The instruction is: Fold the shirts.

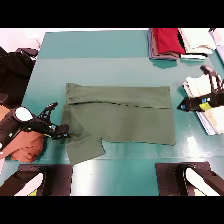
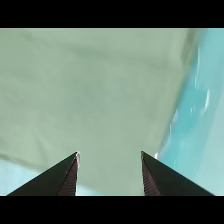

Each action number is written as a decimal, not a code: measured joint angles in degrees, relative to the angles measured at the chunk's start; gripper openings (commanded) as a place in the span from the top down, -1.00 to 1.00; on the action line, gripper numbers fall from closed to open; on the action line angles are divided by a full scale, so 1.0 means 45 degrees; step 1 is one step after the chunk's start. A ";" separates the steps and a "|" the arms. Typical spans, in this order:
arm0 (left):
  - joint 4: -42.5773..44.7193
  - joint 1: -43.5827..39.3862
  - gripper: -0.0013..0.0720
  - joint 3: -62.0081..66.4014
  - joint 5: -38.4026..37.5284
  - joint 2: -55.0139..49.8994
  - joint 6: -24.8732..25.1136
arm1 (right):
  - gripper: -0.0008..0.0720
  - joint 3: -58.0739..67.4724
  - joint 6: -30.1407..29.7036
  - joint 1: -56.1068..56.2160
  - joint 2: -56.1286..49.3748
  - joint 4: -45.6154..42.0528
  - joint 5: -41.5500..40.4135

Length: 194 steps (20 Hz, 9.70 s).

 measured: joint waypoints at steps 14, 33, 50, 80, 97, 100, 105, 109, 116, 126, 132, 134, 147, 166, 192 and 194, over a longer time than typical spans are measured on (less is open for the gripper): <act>-0.0058 0.0000 0.91 0.0661 0.0112 0.0034 0.0656 | 0.73 -0.5727 -0.0835 -0.2977 -0.2098 0.1938 -0.0549; 0.1190 -0.0010 0.90 0.3036 0.1035 0.1117 0.0248 | 0.94 -0.0219 -0.0272 -0.1044 -0.0738 -0.0379 0.0034; 0.0772 0.0015 -0.10 0.8208 0.4255 -0.6110 0.0835 | -0.40 0.6829 0.0170 0.0170 -0.8102 0.1632 -0.1384; -0.1263 -0.6188 0.90 1.2633 0.5221 -1.1317 -0.0277 | 0.94 0.8165 -0.2118 0.0593 -0.7295 0.5474 0.0102; 0.0136 -0.4784 0.90 1.6048 0.1875 -1.1808 -0.0369 | 0.94 1.0890 -0.0384 0.5678 -0.6450 0.6688 -0.1511; 0.1277 -0.3254 0.90 1.7272 0.0889 -1.0399 -0.0418 | 0.94 1.0919 -0.0505 0.7237 -0.7101 0.7329 -0.2516; 0.2943 -0.0894 0.90 1.8224 0.0160 -0.7480 -0.0461 | 0.08 1.1137 -0.2215 1.0486 -0.9510 0.9369 -0.5838; 0.3473 0.0112 0.90 1.8394 -0.0058 -0.6067 -0.0466 | 0.40 1.2434 -0.3259 1.1647 -1.1239 1.0132 -0.6863; 0.3570 -0.0695 0.90 1.7957 -0.0126 -0.5610 -0.0418 | 0.36 0.9947 -0.2846 0.9102 -0.9700 0.7941 -0.5659; 0.3245 -0.1423 0.90 1.7325 0.0282 -0.5712 -0.0325 | -0.68 0.3045 -0.1098 0.6008 -0.8650 0.7698 -0.5382; 0.2919 -0.1452 0.90 1.7301 0.0350 -0.5756 -0.0325 | 0.18 0.3725 -0.1438 0.7932 -1.0642 0.9889 -0.6266; 0.2730 -0.1457 0.90 1.7296 0.0350 -0.5756 -0.0325 | 0.94 0.4537 -0.1545 0.8578 -1.1215 0.9942 -0.6849; 0.2327 -0.3594 0.90 1.7296 0.0510 -0.5765 -0.0223 | 0.94 0.6902 -0.1253 0.3230 -0.7878 0.6261 -0.6115; 0.2137 -0.4435 0.90 1.7296 0.0918 -0.5994 -0.0699 | 0.94 0.9340 -0.2710 -0.5119 -0.6543 0.4823 -0.5294; 0.2225 -0.4435 0.90 1.7296 0.0593 -0.6057 -0.0063 | -0.57 0.2215 -0.2948 -1.0554 -0.1190 0.0797 -0.1593; 0.2225 -0.4435 0.90 1.7296 0.0597 -0.6057 -0.0029 | -0.56 0.2191 -0.2924 -1.1074 -0.1059 0.0976 -0.1375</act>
